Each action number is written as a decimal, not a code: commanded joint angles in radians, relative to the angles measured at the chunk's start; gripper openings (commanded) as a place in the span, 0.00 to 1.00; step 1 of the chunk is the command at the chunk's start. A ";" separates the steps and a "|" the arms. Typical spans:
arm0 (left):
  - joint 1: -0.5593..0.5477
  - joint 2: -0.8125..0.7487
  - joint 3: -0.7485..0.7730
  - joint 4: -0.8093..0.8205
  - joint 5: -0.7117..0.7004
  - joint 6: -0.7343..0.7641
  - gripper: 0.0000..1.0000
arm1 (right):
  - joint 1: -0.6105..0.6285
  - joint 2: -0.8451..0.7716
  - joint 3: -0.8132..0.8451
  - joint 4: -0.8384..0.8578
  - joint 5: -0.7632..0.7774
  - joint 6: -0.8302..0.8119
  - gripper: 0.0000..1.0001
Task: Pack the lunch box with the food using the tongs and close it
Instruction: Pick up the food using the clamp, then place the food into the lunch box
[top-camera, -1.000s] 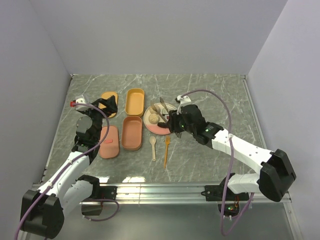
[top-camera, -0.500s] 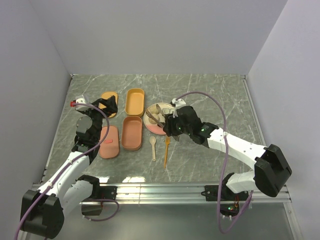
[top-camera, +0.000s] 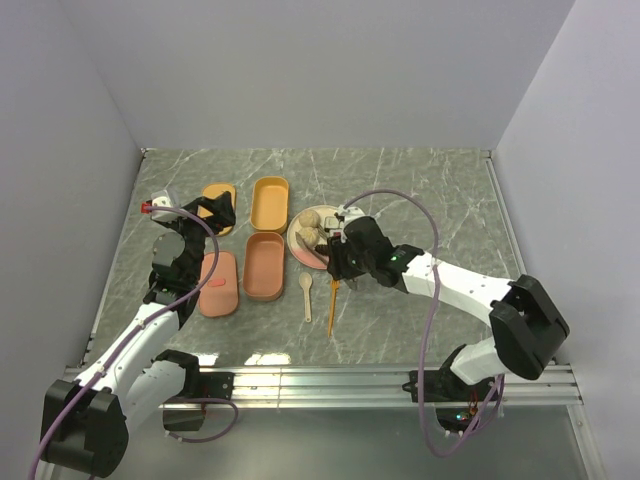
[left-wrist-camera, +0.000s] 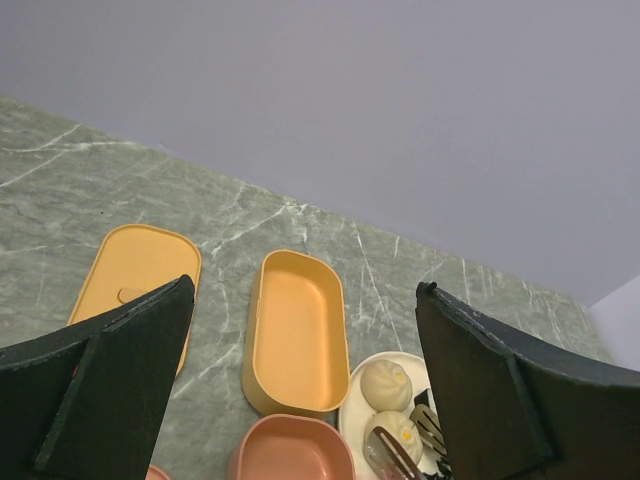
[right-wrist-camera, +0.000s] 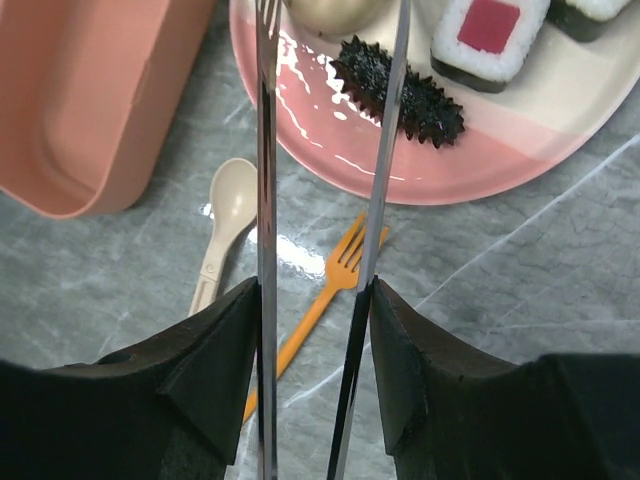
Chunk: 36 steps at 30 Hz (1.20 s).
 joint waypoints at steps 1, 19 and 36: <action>-0.001 -0.019 0.008 0.017 0.016 -0.004 0.99 | 0.007 0.022 0.042 -0.006 0.033 0.004 0.54; -0.001 -0.030 0.002 0.019 0.017 -0.005 1.00 | 0.030 -0.082 0.114 -0.057 0.029 -0.019 0.19; 0.000 -0.028 0.001 0.019 0.013 -0.007 0.99 | -0.012 0.281 0.489 -0.025 -0.016 -0.132 0.19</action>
